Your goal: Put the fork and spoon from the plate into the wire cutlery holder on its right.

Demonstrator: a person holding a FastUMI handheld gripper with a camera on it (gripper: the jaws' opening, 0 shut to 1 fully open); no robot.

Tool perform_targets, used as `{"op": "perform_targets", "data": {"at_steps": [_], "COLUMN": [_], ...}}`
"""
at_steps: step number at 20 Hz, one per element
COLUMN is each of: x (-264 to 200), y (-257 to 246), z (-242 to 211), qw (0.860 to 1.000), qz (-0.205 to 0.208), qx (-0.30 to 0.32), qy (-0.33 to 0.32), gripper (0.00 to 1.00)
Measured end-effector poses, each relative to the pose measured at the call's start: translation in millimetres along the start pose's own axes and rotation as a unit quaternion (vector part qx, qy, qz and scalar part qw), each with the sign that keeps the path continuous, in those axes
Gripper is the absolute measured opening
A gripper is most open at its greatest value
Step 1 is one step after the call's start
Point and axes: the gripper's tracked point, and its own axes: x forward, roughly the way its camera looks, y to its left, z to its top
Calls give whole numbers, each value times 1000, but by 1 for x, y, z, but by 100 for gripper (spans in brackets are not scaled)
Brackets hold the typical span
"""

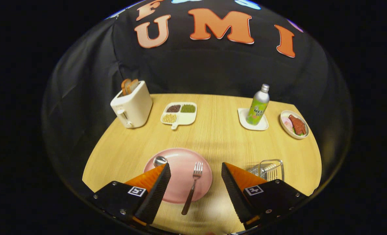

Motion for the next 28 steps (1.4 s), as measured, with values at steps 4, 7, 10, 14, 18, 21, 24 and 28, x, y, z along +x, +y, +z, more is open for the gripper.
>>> {"op": "perform_targets", "data": {"at_steps": [4, 7, 10, 14, 18, 21, 24, 28], "x": [26, 42, 53, 64, 69, 73, 75, 67], "y": [10, 10, 13, 13, 14, 14, 13, 14], "z": [-37, -63, -85, -102, -114, -117, -117, -103], "qw": [998, 993, 988, 982, 976, 972, 971, 977], "qz": [2, -7, -10, -18, -33, -42, -49, -54], "qx": [-15, -15, -14, -20, -17, -10, 2, 22], "qy": [64, 114, 153, 186, 216, 231, 233, 205], "gripper": [91, 88, 76, 59, 36, 24, 12, 5]}}
